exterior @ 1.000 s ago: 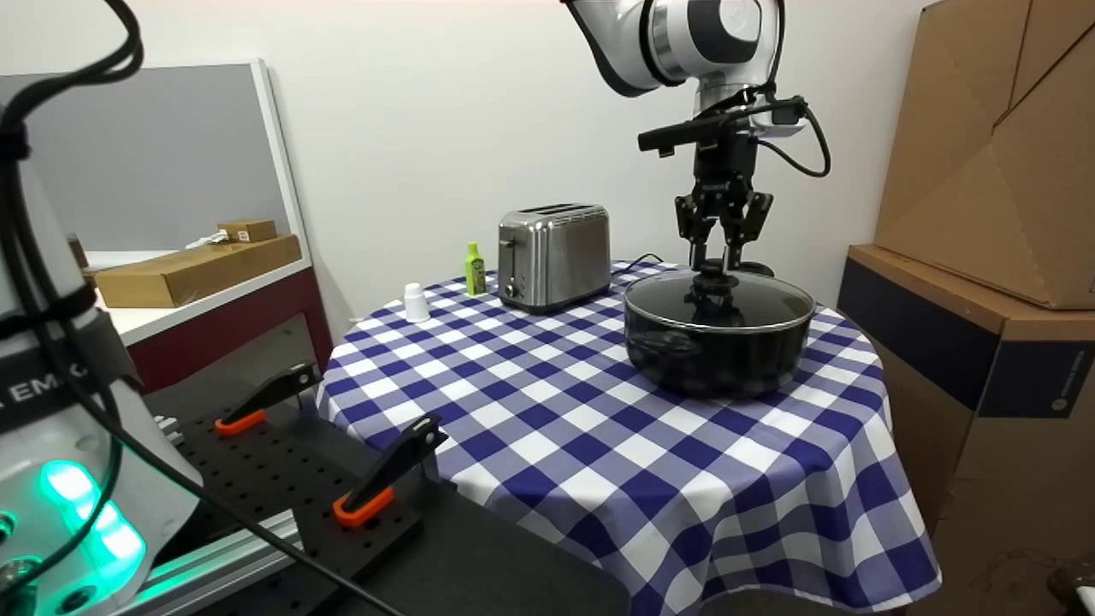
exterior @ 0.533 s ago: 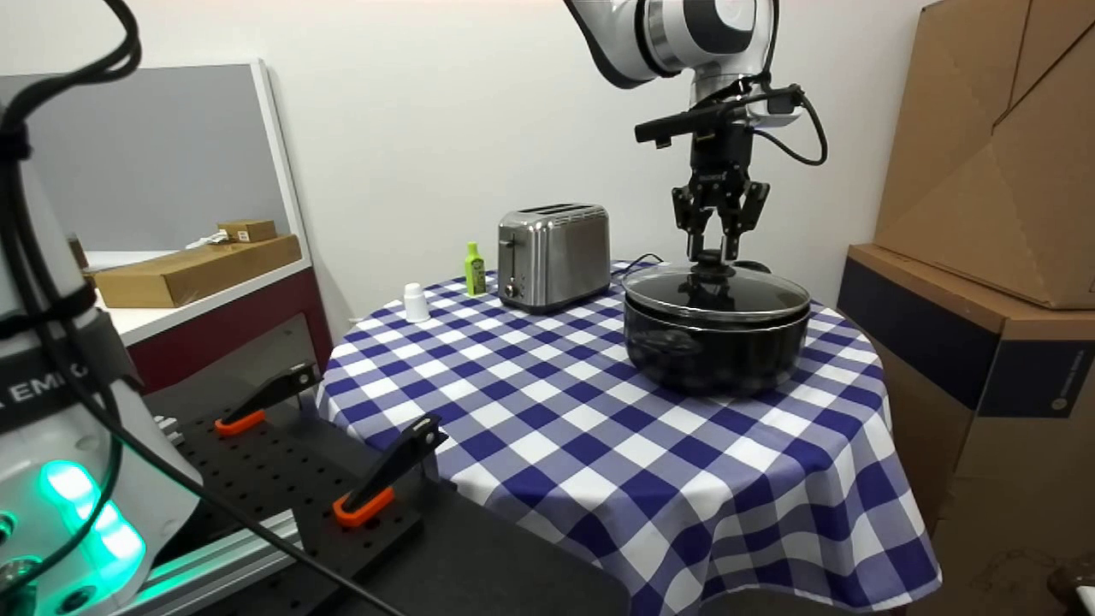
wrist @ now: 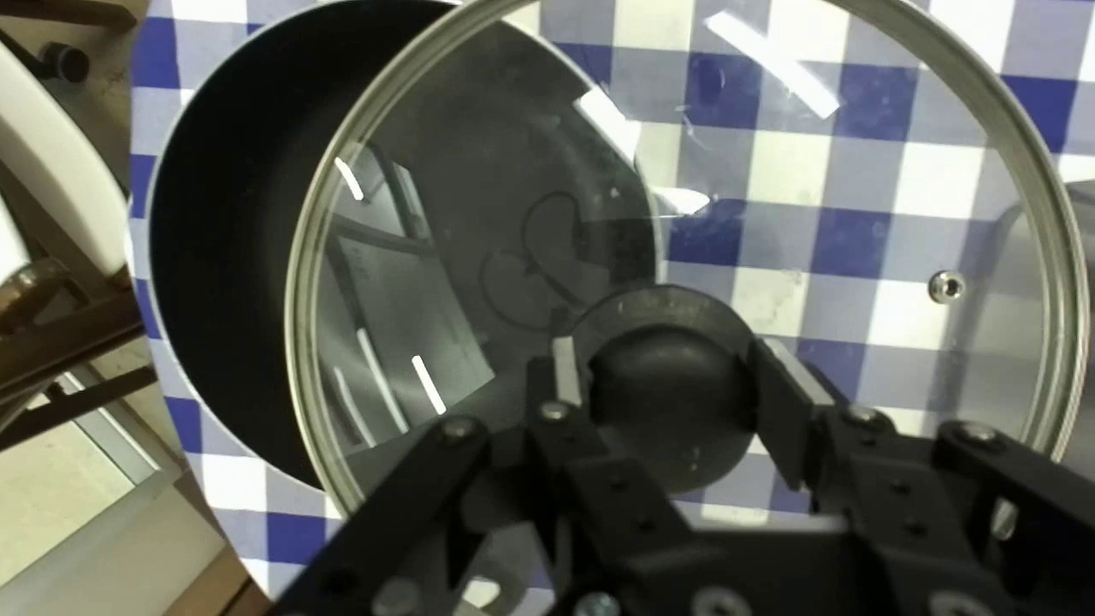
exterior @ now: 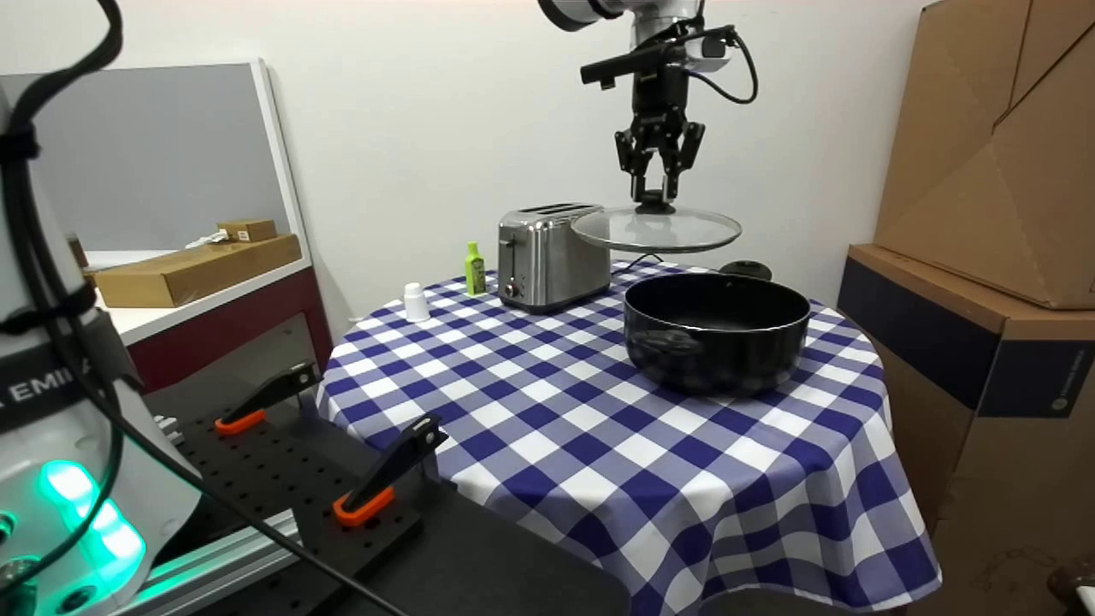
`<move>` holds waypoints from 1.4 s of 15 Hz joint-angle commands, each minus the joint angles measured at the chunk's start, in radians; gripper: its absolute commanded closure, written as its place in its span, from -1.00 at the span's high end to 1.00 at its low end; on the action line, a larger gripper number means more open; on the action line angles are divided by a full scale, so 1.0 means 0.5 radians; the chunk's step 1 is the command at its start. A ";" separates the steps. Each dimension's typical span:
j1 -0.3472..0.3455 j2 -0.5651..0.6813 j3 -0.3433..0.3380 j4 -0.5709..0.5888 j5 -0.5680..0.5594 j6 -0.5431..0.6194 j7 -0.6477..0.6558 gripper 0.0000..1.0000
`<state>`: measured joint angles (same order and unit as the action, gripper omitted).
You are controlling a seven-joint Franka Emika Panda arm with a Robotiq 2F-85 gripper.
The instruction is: Uncover the pot and put the lid on the table
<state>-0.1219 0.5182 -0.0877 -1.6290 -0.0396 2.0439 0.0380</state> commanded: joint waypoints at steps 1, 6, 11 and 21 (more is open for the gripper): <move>0.108 -0.150 0.089 -0.153 0.011 -0.077 -0.038 -0.50; 0.258 -0.205 0.171 -0.384 0.009 -0.167 0.060 -0.50; 0.318 -0.197 0.131 -0.592 -0.070 -0.128 0.194 -0.50; 0.347 0.006 0.105 -0.695 -0.299 0.072 0.173 -0.50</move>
<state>0.0285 0.5033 -0.0258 -1.9691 -0.1427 2.0456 0.1226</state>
